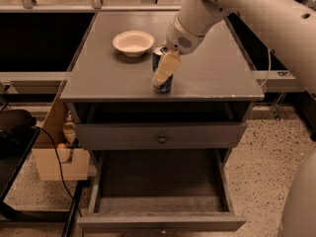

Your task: Place redbull can into middle drawer

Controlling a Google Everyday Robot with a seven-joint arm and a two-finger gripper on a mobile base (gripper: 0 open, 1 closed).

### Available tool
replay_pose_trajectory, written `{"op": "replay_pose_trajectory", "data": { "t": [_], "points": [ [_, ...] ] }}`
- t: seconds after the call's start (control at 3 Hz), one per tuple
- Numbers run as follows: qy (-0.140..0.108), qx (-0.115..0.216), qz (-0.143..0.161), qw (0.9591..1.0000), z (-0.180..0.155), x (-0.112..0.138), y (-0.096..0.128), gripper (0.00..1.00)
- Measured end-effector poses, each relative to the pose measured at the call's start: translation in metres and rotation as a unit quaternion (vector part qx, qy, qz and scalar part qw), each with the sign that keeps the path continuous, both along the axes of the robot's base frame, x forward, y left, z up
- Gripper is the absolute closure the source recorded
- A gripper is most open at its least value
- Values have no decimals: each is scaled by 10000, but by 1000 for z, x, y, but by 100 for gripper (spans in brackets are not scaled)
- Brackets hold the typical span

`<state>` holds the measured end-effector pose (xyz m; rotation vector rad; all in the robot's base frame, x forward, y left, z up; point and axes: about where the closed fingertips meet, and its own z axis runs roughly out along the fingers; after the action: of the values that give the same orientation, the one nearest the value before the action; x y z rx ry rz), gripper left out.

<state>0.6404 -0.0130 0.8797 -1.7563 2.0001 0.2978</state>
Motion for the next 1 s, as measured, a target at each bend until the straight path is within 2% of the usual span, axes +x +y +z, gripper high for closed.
{"op": "replay_pose_trajectory", "data": {
  "t": [0.33, 0.67, 1.0],
  "points": [
    [0, 0, 0, 10000, 0, 0, 0, 89],
    [1, 0, 1, 10000, 0, 0, 0, 100],
    [-43, 0, -5, 10000, 15, 0, -2, 100]
  ]
}}
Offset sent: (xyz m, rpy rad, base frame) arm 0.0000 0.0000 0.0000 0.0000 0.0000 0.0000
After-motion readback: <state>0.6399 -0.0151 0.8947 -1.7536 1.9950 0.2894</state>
